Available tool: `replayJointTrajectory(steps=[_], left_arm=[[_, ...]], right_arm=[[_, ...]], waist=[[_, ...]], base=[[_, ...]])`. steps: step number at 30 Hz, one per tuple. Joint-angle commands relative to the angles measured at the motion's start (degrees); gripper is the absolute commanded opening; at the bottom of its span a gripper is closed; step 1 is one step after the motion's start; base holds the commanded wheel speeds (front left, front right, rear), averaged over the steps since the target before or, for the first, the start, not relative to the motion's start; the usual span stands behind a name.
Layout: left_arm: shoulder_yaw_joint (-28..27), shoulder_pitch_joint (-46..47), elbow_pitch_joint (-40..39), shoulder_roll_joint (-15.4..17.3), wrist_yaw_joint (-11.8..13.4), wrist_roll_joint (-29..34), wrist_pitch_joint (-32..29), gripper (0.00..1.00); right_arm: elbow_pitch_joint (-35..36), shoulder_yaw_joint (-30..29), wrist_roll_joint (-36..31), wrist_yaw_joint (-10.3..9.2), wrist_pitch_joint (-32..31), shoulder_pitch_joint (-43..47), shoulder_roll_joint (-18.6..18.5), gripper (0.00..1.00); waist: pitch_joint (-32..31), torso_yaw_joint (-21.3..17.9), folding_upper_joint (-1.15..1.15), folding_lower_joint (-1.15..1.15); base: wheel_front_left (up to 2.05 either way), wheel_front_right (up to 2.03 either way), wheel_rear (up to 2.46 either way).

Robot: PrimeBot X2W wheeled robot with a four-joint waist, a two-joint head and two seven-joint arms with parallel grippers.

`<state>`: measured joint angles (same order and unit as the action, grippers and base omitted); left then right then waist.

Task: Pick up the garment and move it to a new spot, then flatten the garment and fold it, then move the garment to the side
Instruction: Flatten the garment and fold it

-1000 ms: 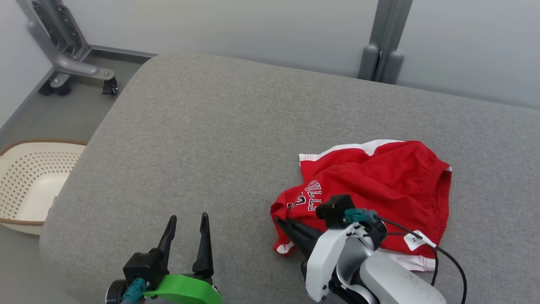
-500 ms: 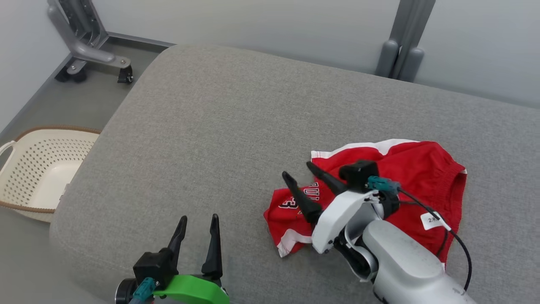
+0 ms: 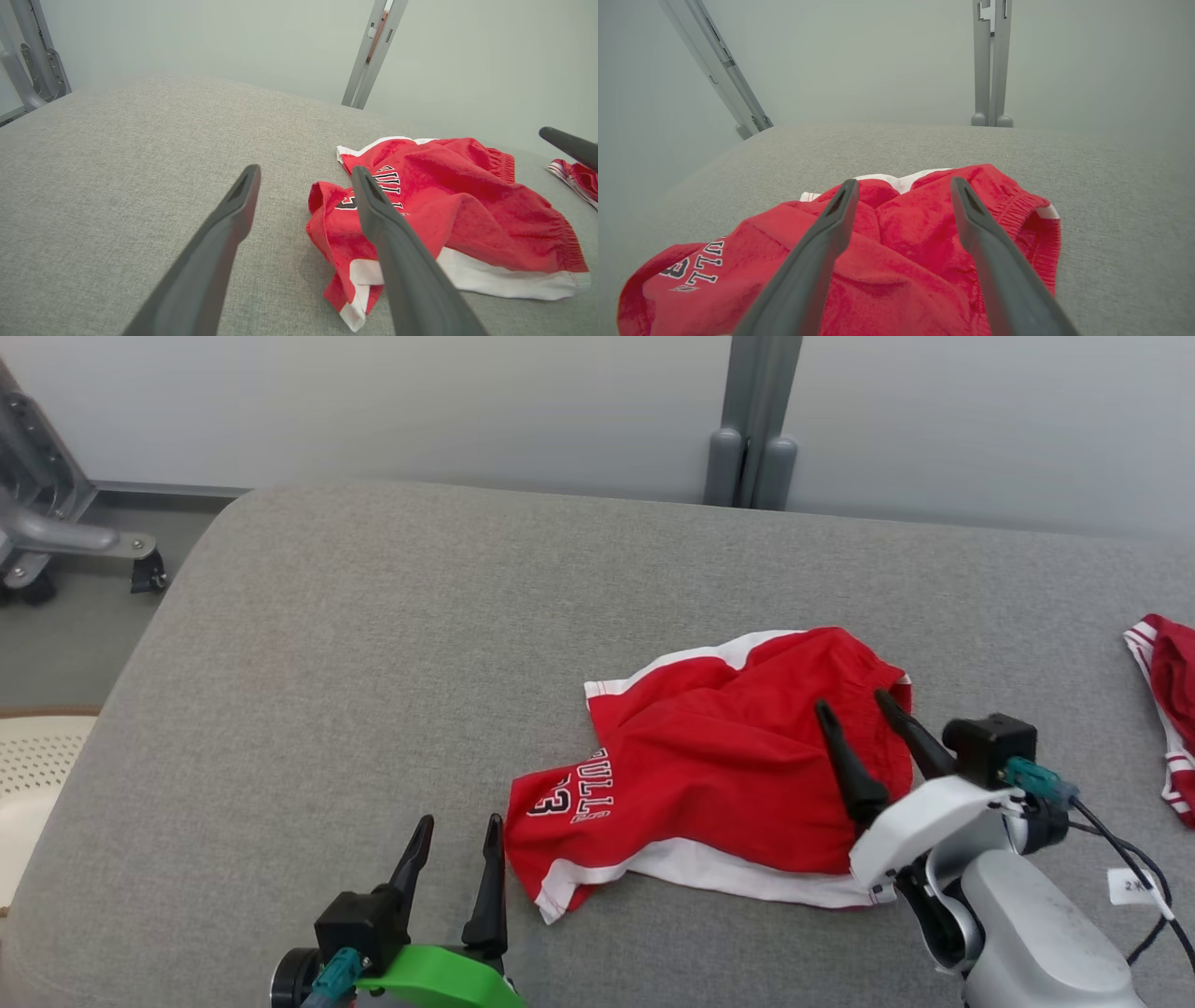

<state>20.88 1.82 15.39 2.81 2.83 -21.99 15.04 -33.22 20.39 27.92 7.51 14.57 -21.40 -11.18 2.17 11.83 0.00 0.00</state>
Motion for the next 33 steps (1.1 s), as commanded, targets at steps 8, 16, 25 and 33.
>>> replayJointTrajectory(steps=[8, 16, 25, 33], left_arm=[[-1.31, -2.11, 0.1, 0.18, 0.56, -0.41, 0.17, 1.0], [-3.83, -2.96, 0.79, 0.18, 0.38, 0.27, 0.17, 1.0], [-6.55, -4.35, 0.47, 0.18, 0.0, 1.03, 0.17, 1.0], [-7.19, -5.07, 0.74, 0.18, -0.14, 1.66, 0.17, 1.0]], right_arm=[[6.33, -12.44, -7.13, -0.05, 0.62, 10.45, 2.07, 1.0], [14.47, -17.5, -12.06, -0.05, 0.64, 16.99, 5.98, 1.0], [22.84, -18.47, -14.91, -0.05, 0.64, 23.09, 7.96, 1.0], [23.51, -17.34, -14.59, -0.05, 0.63, 25.38, 8.23, 1.0]], waist=[[-3.07, -5.52, 0.0, 0.0], [-5.07, -7.96, 0.0, 0.0], [-6.6, -9.12, 0.0, 0.0], [-6.76, -9.57, 0.0, 0.0]], base=[[0.0, 0.0, 0.0], [0.0, 0.0, 0.0], [0.0, 0.0, 0.0], [0.0, 0.0, 0.0]])
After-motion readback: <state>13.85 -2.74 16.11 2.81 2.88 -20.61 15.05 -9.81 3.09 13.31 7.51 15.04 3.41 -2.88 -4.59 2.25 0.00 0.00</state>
